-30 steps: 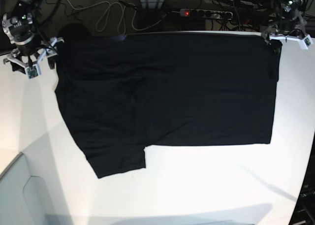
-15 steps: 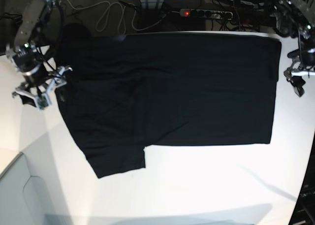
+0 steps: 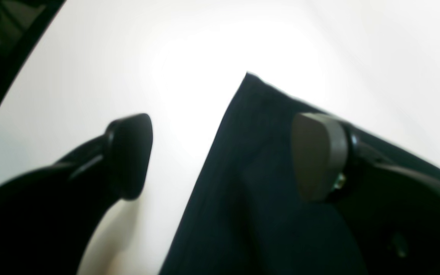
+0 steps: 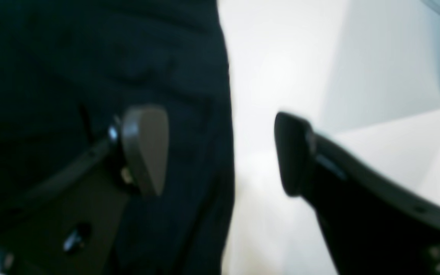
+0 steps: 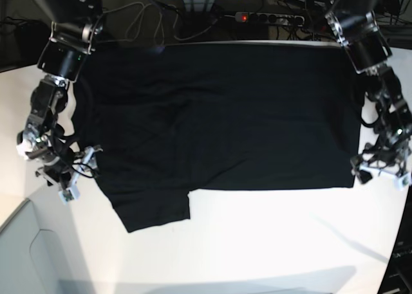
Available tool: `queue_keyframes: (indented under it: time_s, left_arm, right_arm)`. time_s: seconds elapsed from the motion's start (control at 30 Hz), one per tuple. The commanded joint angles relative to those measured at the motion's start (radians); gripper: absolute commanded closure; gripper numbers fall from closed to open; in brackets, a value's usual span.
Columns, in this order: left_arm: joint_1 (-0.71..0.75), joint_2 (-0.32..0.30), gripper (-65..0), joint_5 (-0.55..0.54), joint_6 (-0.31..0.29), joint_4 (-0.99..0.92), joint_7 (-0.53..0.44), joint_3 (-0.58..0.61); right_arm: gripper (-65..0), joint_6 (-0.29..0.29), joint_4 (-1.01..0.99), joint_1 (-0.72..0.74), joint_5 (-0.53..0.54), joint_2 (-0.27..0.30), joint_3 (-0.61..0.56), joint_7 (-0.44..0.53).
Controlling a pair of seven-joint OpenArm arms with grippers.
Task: Fold the T-shirt properly
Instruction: 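Release both grippers and move them to the shirt's side edges midway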
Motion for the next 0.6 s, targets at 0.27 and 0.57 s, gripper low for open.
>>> queue_keyframes:
  time_s: [0.27, 0.57]
  left_arm:
    - [-0.309, -0.017, -54.7, 0.207, -0.003, -0.551, -0.349, 0.229]
    - [-0.358, -0.017, -54.7, 0.211, 0.003, -0.809, -0.536, 0.261]
  right_arm:
    - [-42.6, 0.004, -0.085, 0.098, 0.015, 0.010, -0.014, 0.025]
    - [-42.5, 0.004, -0.085, 0.060, 0.015, 0.049, -0.009, 0.045]
